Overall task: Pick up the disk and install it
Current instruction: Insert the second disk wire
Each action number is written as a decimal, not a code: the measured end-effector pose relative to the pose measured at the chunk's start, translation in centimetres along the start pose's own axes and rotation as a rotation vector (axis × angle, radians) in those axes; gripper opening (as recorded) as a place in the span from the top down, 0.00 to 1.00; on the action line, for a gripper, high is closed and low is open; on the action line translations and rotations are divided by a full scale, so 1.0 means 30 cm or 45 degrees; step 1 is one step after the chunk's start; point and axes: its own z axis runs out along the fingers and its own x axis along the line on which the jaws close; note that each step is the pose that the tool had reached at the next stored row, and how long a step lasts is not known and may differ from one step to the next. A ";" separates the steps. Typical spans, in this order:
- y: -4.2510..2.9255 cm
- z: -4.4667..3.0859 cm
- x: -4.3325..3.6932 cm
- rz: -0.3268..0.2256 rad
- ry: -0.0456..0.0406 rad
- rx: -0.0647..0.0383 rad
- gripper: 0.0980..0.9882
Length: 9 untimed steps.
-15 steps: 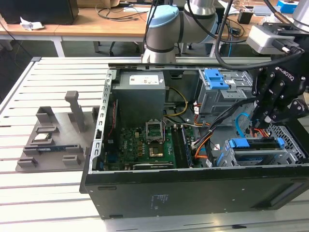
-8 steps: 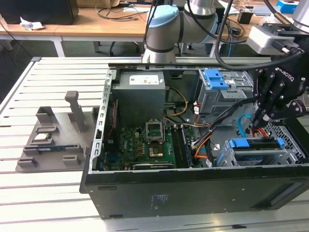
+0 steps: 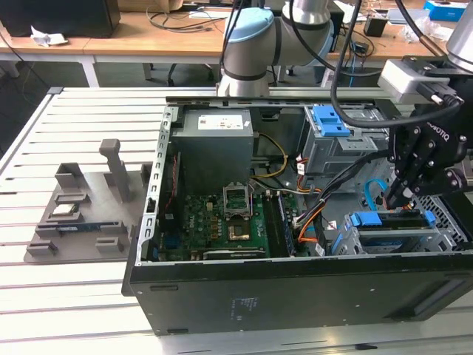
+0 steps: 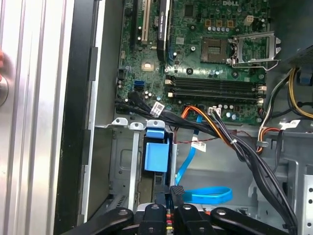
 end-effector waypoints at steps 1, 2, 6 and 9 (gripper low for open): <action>-0.004 0.006 0.005 0.000 0.000 0.000 0.93; -0.009 0.012 0.007 0.000 0.000 0.000 0.93; -0.016 0.021 0.012 0.000 0.000 0.000 0.93; -0.020 0.025 0.015 0.000 0.000 0.000 0.93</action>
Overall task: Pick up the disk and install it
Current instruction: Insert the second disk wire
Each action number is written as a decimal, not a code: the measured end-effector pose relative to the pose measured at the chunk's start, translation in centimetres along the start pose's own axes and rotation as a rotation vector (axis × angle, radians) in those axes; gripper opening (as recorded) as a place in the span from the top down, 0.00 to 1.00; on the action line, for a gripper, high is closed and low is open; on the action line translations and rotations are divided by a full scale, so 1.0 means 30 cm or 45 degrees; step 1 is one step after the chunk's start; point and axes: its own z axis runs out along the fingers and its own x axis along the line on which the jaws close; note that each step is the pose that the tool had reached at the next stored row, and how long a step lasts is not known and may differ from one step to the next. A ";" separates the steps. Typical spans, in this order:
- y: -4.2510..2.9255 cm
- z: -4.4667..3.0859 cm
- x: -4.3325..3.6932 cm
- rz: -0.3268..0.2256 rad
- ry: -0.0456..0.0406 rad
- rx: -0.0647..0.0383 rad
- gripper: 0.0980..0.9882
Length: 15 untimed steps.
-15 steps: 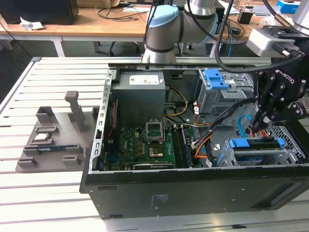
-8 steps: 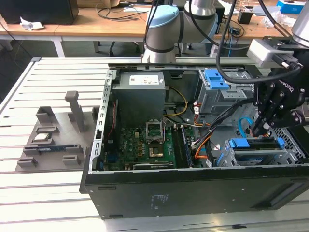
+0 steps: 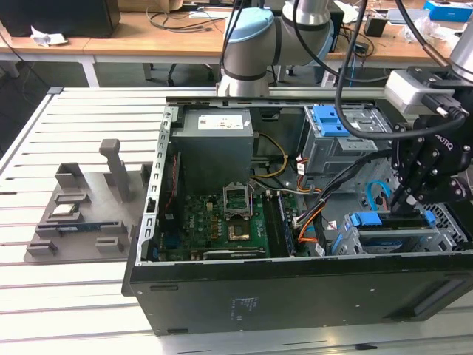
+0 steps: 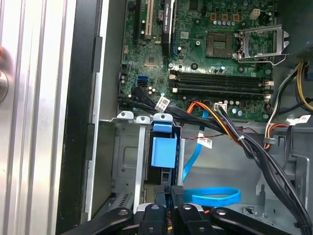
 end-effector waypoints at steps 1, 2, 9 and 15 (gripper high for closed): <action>-0.002 0.001 0.001 0.000 0.000 0.000 0.93; -0.003 0.003 0.002 0.000 0.000 0.000 0.93; -0.006 0.009 0.004 -0.001 -0.016 0.001 0.93; -0.009 0.023 0.006 -0.001 -0.016 0.001 0.93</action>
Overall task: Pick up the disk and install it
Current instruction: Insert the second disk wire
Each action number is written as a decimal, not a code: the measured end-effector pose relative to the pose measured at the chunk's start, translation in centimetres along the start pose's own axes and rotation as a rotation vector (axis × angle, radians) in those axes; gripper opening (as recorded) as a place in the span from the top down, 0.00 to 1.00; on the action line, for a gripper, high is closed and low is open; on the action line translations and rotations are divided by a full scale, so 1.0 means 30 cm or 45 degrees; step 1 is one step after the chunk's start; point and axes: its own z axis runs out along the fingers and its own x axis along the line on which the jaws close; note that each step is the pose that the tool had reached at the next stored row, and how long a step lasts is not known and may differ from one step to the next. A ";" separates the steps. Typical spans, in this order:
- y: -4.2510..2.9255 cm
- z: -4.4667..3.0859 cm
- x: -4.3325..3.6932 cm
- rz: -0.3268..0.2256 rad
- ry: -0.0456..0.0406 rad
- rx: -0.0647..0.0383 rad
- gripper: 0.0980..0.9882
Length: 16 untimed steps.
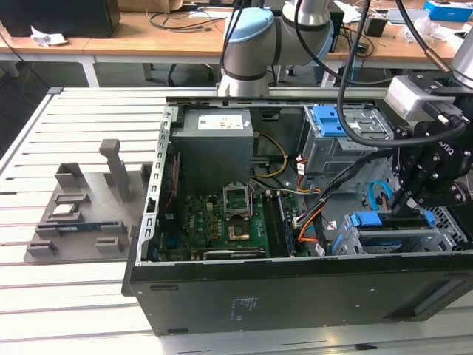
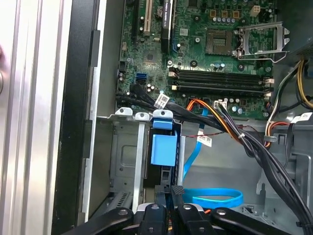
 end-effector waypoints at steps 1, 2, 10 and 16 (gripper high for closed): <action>0.000 0.005 0.000 0.000 0.001 0.000 0.93; 0.000 0.005 0.000 0.000 0.001 0.000 0.93; 0.001 -0.008 0.001 0.000 0.000 0.000 0.85; 0.008 -0.140 0.007 0.000 0.000 0.000 0.86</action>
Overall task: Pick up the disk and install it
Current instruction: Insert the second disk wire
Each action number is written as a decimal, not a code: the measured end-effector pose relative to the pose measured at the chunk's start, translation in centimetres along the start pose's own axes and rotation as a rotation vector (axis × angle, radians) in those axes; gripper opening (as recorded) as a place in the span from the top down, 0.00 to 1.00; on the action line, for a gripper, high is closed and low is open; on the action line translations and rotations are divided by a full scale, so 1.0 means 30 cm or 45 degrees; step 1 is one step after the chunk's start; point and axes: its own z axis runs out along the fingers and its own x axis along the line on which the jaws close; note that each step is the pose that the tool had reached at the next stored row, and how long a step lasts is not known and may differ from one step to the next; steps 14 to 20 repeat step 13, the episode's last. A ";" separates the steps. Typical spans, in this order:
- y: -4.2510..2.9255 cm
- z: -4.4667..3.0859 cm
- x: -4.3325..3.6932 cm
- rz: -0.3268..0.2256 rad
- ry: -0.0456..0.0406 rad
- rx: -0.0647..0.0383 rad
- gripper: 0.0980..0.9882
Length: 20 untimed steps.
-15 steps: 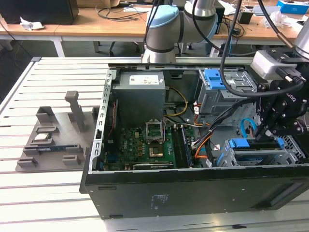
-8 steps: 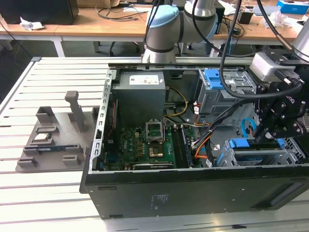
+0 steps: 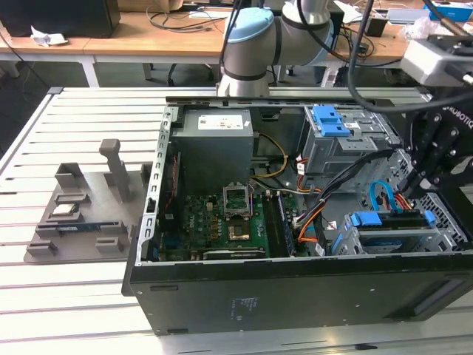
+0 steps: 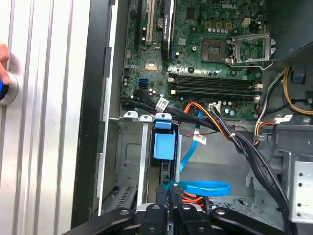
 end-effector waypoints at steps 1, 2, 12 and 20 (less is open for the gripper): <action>0.001 -0.015 0.001 0.000 0.000 0.000 0.86; 0.002 -0.030 0.001 0.000 0.000 0.000 1.00; 0.006 -0.103 0.005 0.000 0.000 0.000 0.99; 0.006 -0.103 0.005 0.000 0.000 0.000 0.99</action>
